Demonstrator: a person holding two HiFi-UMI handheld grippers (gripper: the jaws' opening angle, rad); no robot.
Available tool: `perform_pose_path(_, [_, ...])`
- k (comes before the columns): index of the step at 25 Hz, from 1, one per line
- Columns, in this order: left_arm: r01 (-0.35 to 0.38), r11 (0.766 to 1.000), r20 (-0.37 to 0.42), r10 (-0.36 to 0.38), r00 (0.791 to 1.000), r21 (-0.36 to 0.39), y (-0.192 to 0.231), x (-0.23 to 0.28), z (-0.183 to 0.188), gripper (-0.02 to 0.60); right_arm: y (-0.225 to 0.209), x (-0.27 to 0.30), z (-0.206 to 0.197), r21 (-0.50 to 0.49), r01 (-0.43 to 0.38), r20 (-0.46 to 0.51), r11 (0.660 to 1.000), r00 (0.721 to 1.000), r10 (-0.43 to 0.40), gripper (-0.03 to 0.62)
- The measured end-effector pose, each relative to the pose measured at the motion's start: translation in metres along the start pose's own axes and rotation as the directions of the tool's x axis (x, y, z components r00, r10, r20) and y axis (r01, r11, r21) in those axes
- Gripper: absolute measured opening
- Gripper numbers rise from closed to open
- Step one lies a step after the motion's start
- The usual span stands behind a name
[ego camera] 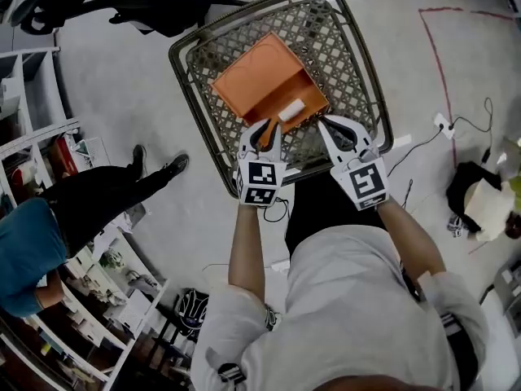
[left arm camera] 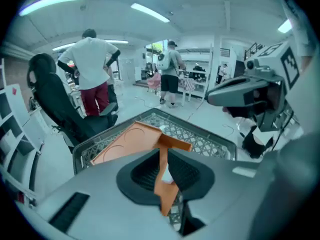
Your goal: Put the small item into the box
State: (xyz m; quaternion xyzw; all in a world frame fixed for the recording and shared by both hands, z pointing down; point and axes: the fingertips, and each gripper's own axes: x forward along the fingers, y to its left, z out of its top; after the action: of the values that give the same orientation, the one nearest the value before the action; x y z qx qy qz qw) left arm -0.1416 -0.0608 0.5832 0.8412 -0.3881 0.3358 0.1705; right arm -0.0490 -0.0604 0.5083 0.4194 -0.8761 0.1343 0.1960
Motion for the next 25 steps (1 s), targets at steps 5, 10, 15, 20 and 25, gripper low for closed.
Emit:
perform_pose_path(5, [-0.098,0.984,0.151,0.122,0.981,-0.152,-0.003,-0.045,0.026,0.011,0.014,-0.009,0.027,-0.035,-0.038,0.055,0.999,0.998,0.039,0.003])
perform_pose_path(10, [-0.166,0.942,0.221,0.236,0.946,-0.292,-0.008,-0.091,0.032,0.009,0.045,-0.019,0.054,-0.050,-0.086,0.095,0.995,0.991,0.091,0.003])
perform_pose_path(15, [-0.206,0.897,0.264,0.324,0.909,-0.391,-0.009,-0.120,0.029,0.009,0.064,-0.020,0.066,-0.085,-0.124,0.116,0.989,0.984,0.133,0.003])
perform_pose_path(20, [-0.247,0.874,0.278,0.382,0.881,-0.420,-0.020,-0.144,0.030,0.009,0.081,-0.035,0.070,-0.131,-0.172,0.100,0.976,0.978,0.186,0.003])
perform_pose_path(25, [-0.314,0.831,0.287,0.473,0.833,-0.459,-0.020,-0.160,0.043,0.009,0.079,-0.044,0.082,-0.180,-0.221,0.100,0.958,0.965,0.242,0.003])
